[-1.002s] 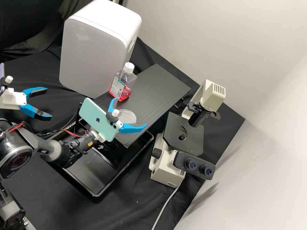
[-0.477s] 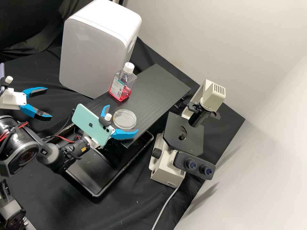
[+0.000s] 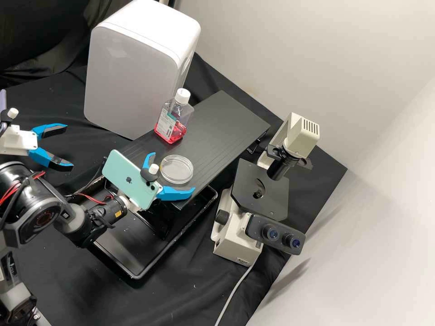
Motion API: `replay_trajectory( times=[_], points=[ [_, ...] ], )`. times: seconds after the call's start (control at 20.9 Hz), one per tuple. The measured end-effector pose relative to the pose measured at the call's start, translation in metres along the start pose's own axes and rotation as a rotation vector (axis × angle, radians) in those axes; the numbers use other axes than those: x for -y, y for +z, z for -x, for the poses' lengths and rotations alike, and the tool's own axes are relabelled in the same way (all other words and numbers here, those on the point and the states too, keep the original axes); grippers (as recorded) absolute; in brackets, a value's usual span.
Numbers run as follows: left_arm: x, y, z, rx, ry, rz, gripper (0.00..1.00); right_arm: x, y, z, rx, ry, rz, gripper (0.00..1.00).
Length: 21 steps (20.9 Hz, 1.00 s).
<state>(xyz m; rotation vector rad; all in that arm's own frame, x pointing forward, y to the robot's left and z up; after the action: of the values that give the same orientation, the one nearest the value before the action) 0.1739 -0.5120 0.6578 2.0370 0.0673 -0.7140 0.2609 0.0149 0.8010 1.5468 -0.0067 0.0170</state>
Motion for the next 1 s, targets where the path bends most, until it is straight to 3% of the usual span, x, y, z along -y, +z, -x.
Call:
replay_trajectory(
  times=[0.19,1.0],
  points=[
    [0.0000,0.000,0.000,0.000,0.000,0.000,1.00,-0.001,0.002,0.000,0.018,0.013,-0.009,1.00],
    [0.0012,0.000,0.000,-0.002,-0.005,-0.002,1.00,-0.009,-0.006,-0.017,-0.013,0.055,0.011,1.00]
  ],
)
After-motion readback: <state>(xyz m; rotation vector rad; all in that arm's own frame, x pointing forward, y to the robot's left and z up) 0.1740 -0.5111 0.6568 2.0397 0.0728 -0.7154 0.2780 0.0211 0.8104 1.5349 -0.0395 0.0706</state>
